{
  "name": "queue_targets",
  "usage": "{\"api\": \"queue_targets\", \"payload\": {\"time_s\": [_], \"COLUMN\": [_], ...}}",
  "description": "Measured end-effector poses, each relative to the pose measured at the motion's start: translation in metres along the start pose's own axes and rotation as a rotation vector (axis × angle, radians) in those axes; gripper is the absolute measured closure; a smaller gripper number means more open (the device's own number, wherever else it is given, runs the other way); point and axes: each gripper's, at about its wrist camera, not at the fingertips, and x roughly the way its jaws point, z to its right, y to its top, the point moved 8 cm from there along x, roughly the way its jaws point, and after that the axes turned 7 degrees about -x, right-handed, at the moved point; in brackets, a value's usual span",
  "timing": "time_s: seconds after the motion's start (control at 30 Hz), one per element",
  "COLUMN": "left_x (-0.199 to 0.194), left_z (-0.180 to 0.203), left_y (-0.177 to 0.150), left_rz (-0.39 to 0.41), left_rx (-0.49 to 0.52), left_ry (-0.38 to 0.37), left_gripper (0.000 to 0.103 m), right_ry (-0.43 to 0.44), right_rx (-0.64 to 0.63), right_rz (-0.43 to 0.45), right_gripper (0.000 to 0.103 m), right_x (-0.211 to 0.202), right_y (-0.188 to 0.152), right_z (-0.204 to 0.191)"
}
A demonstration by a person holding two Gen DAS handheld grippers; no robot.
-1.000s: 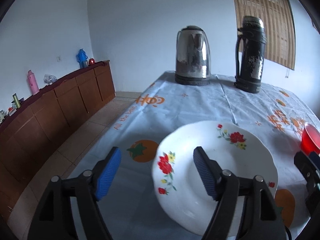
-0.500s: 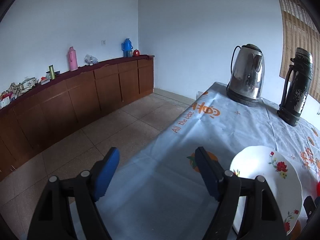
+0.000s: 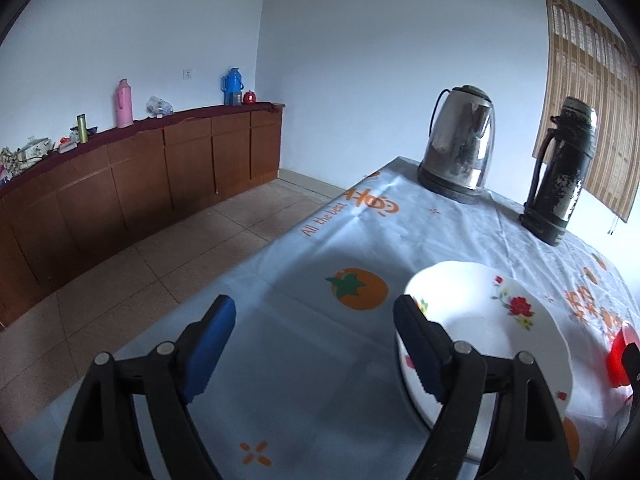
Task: Organize plates and bowls
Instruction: 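Withdraw both grippers from the plate stack, then move both grippers toward the steel bowl and red plastic bowl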
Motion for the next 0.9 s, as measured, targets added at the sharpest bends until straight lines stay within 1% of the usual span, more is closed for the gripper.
{"api": "queue_targets", "payload": {"time_s": [0.1,0.2,0.33,0.4,0.43,0.5,0.67,0.8,0.87,0.9], "left_x": [-0.005,-0.01,-0.021,-0.025,-0.028,-0.034,-0.045,-0.056,-0.061,-0.065], "left_z": [0.002,0.007,0.014,0.016,0.016,0.017,0.025,0.029,0.032,0.034], "left_y": [-0.005,-0.008,-0.009,-0.01,-0.011,-0.011,-0.02,-0.028,-0.033,-0.036], "left_rz": [-0.005,0.003,0.039,0.054,0.062,0.077,0.066,0.067,0.059,0.057], "left_rx": [-0.005,0.014,0.046,0.057,0.06,0.066,0.093,0.103,0.108,0.112], "left_ry": [-0.017,-0.024,-0.026,-0.026,-0.025,-0.033,-0.069,-0.084,-0.097,-0.102], "left_gripper": [0.019,0.019,0.019,0.015,0.011,0.009,0.009,0.009,0.009,0.009], "right_ry": [0.006,0.006,0.021,0.028,0.028,0.027,0.039,0.042,0.042,0.039], "right_rx": [0.025,-0.005,-0.042,-0.054,-0.063,-0.085,-0.101,-0.103,-0.109,-0.111], "right_rz": [0.023,0.017,0.01,0.017,0.024,0.035,0.035,0.064,0.078,0.085], "right_gripper": [0.04,0.04,0.04,0.04,0.04,0.04,0.04,0.04,0.037,0.032], "right_x": [-0.011,-0.021,-0.033,-0.041,-0.045,-0.053,-0.063,-0.074,-0.079,-0.081], "right_y": [0.002,-0.004,-0.013,-0.015,-0.017,-0.019,-0.025,-0.025,-0.024,-0.024], "right_z": [0.011,0.015,0.016,0.017,0.018,0.02,0.028,0.034,0.036,0.038]}}
